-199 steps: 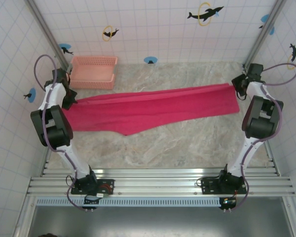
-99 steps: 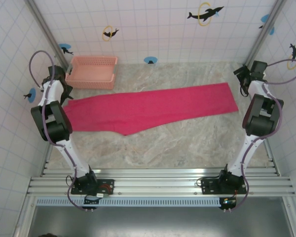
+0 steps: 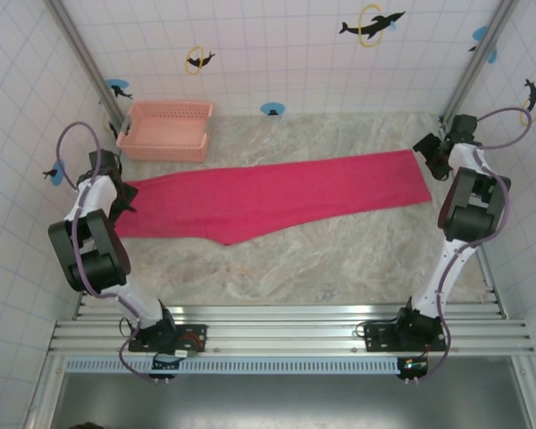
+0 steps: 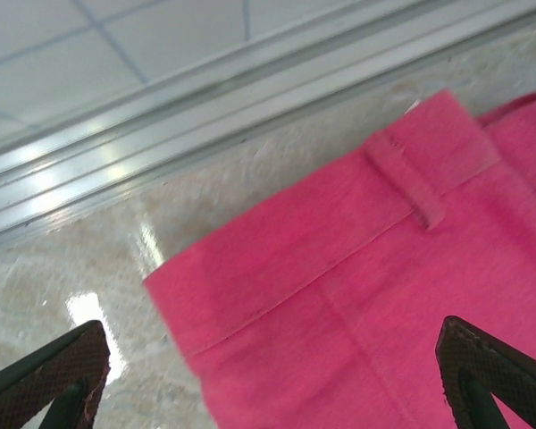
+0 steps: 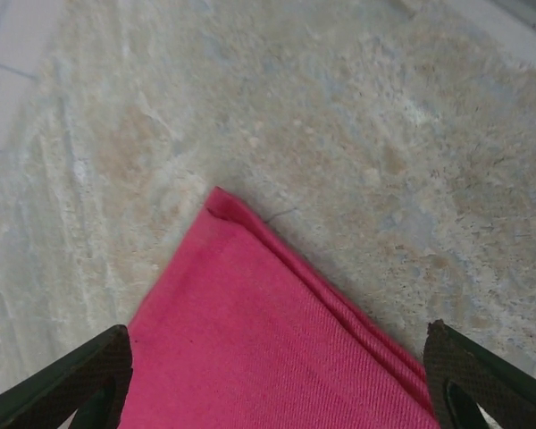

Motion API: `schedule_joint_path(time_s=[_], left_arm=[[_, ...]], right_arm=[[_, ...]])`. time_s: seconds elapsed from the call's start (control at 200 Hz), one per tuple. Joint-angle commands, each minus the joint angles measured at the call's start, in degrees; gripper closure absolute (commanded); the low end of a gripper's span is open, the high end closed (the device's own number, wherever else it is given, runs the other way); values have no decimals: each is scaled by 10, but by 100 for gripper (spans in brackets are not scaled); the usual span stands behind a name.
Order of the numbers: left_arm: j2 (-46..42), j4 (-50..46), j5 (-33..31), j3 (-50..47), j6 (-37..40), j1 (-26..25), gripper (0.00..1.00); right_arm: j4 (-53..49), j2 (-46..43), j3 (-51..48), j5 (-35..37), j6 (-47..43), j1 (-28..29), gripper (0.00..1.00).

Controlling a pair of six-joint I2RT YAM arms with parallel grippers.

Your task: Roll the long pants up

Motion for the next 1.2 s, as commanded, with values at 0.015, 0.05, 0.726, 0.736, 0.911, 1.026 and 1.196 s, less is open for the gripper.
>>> schedule_joint_path(time_s=[0.015, 0.05, 0.726, 0.736, 0.911, 1.026, 1.196], left_arm=[[-47, -20, 6, -23, -16, -8, 5], [-57, -32, 5, -26, -22, -10, 5], [-181, -154, 36, -35, 15, -27, 7], [-180, -154, 37, -35, 18, -27, 7], [-172, -171, 52, -22, 70, -34, 9], [-189, -177, 49, -28, 98, -35, 9], [-200, -181, 53, -29, 131, -35, 9]], right_arm=[[-110, 47, 46, -10, -41, 5, 18], [-123, 52, 50, -10, -48, 7, 19], [-282, 23, 61, 58, -157, 33, 100], [-285, 17, 59, 67, -157, 32, 100], [-335, -108, 34, 265, -148, 36, 100], [-377, -176, 33, 404, -149, 48, 100], [-422, -245, 27, 590, -144, 73, 100]])
